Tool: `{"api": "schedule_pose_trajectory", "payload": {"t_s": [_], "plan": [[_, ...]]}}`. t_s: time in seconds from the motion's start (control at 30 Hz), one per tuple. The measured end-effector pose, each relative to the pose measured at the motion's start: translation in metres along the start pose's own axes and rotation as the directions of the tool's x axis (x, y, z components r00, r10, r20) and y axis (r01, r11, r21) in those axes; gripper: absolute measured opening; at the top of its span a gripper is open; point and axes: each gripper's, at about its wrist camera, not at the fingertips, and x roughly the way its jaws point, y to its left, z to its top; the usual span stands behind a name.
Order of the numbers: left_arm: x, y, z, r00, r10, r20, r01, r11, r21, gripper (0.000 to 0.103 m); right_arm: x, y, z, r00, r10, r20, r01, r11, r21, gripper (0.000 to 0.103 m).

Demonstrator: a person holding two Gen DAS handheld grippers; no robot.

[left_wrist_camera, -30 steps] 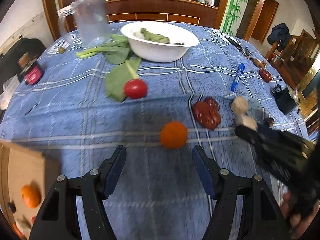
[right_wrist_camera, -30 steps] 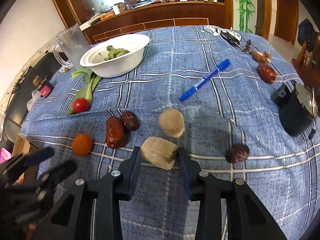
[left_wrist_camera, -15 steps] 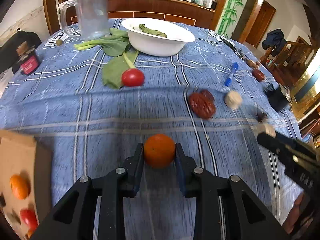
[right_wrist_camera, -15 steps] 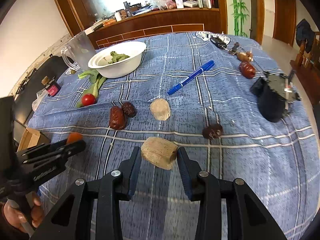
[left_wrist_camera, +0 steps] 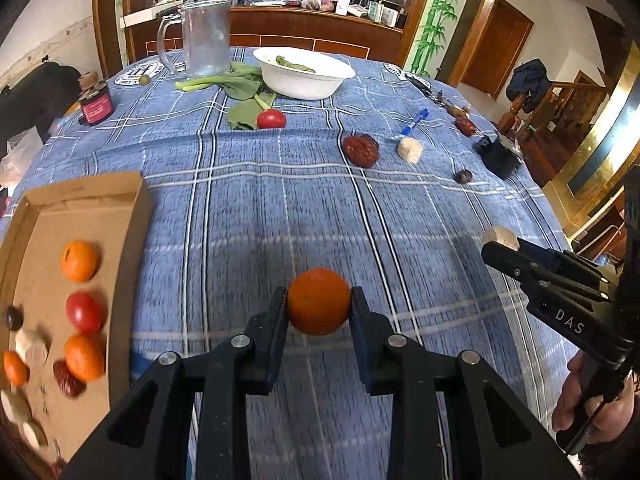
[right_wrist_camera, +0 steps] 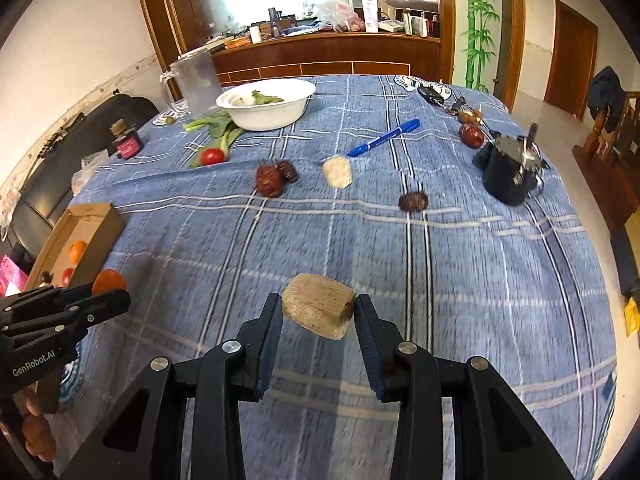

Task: Organize fruits
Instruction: 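Carry the beige cube with the right gripper while the left gripper carries the tangerine to the tray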

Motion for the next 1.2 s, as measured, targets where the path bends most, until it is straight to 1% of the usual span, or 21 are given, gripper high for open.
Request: {"api": "schedule_pose_trajectory", "payload": {"t_s": [0.2,0.4,0.63,0.87,1.03,1.2], "plan": [[-0.022,0.008,-0.018,1.0,-0.013,0.009,0.013,1.0,-0.014,0.029,-0.015,0.014,-0.011,1.0,0.008,0.003,-0.008,1.0,0.002,0.04],[-0.044,0.025,-0.02,0.999,-0.008,0.039,0.009,0.999,-0.034,0.029,-0.021,0.037,-0.012,1.0,0.022,0.006,-0.022,1.0,-0.01,0.04],[-0.066,0.055,-0.018,0.997,0.013,0.076,-0.008,0.997,-0.072,0.029,-0.023,0.073,-0.003,0.999,0.038,0.024,-0.037,0.998,-0.06,0.04],[-0.079,0.087,-0.017,0.995,0.022,0.101,-0.011,0.995,-0.103,0.029,-0.018,0.098,0.008,0.998,0.059,0.018,-0.057,0.996,-0.066,0.04],[-0.087,0.11,-0.015,0.993,0.036,0.117,-0.021,0.992,-0.126,0.029,-0.013,0.122,0.019,0.997,0.072,0.018,-0.07,0.993,-0.094,0.04],[-0.094,0.143,-0.012,0.99,0.073,0.122,-0.053,0.986,-0.161,0.029,-0.006,0.15,0.031,0.995,0.098,0.017,-0.095,0.988,-0.122,0.04]]}}
